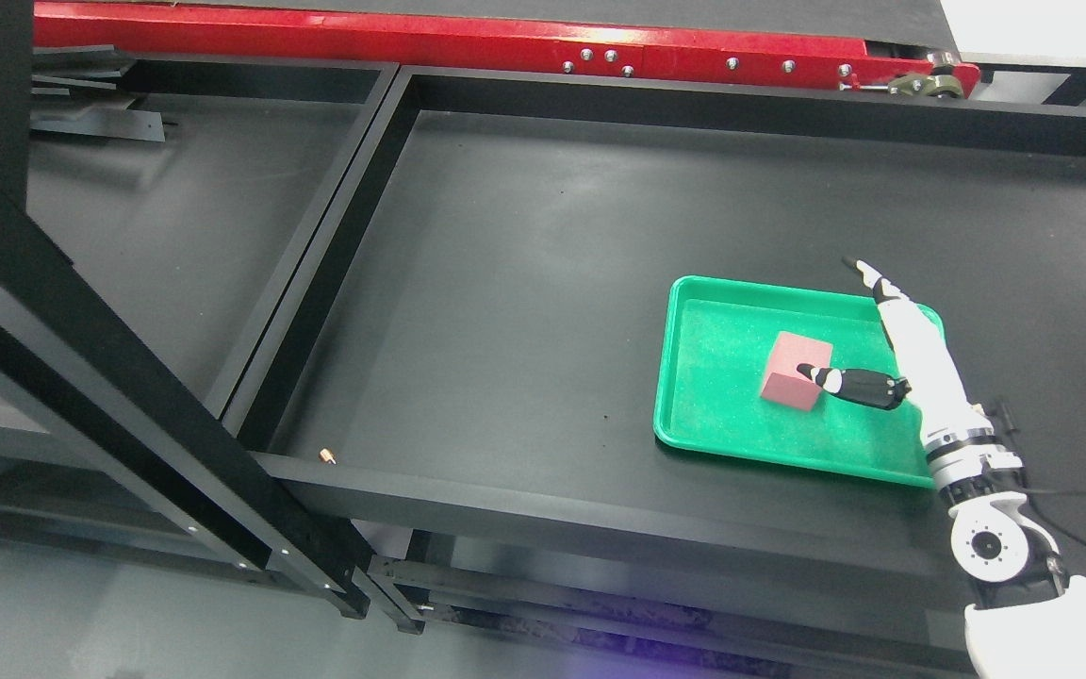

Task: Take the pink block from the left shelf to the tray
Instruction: 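Reach the right hand down onto the pink block in the green tray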

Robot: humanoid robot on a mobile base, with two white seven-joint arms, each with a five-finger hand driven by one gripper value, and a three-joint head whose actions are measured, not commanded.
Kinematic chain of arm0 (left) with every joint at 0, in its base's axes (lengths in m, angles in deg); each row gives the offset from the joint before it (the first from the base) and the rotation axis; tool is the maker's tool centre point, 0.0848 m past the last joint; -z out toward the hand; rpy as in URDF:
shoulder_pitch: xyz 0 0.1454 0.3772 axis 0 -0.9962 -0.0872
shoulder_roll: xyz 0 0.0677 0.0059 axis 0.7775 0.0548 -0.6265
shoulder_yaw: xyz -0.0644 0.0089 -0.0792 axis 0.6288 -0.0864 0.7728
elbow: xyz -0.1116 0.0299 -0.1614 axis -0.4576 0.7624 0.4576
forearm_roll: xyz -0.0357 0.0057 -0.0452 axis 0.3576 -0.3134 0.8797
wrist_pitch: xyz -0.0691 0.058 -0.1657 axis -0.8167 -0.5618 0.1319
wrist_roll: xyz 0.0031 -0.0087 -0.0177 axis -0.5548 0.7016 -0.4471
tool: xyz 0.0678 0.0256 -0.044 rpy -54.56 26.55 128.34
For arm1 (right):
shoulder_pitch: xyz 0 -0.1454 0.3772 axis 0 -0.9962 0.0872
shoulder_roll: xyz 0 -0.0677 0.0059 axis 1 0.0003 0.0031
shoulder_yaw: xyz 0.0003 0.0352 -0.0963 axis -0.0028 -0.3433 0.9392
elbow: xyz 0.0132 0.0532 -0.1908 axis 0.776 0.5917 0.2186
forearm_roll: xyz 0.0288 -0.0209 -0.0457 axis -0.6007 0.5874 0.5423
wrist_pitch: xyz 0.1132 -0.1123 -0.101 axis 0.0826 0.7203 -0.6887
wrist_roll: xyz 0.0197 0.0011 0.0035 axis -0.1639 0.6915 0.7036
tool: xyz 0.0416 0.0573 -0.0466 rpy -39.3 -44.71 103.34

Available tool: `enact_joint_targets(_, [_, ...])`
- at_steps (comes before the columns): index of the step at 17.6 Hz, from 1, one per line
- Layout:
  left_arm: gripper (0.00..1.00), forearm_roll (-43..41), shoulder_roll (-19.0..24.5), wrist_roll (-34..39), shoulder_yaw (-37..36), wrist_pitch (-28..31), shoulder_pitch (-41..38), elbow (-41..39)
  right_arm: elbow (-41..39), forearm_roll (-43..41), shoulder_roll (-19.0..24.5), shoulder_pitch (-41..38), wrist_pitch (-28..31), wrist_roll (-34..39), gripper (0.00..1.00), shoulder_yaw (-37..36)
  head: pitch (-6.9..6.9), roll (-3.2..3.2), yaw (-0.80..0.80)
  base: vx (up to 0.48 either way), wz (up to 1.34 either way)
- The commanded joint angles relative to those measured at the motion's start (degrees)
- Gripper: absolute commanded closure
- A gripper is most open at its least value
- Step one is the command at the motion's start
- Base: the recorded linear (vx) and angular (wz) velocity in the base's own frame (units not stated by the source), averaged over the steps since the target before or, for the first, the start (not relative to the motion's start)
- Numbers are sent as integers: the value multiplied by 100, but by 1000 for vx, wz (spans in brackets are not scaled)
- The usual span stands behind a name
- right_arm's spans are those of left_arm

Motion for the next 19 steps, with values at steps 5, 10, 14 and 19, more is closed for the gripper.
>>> enact_joint_targets(5, [0,0,100,-1,0,5,-114,-100,286,27,-201,-39,353,307,1,664,0,0,0,22,0])
enact_joint_targets(10, [0,0,100,-1,0,5,-114,-100,365,18,-210,-4,344,421,1,831,0,0,0,14,-2])
enact_joint_targets(14, [0,0,100,-1,0,5,-114,-100,453,18,-228,14,344,483,1,849,0,0,0,21,-9])
enact_joint_targets(19, [0,0,100,-1,0,5,-114,-100,514,18,-272,67,353,492,1,849,0,0,0,36,-19])
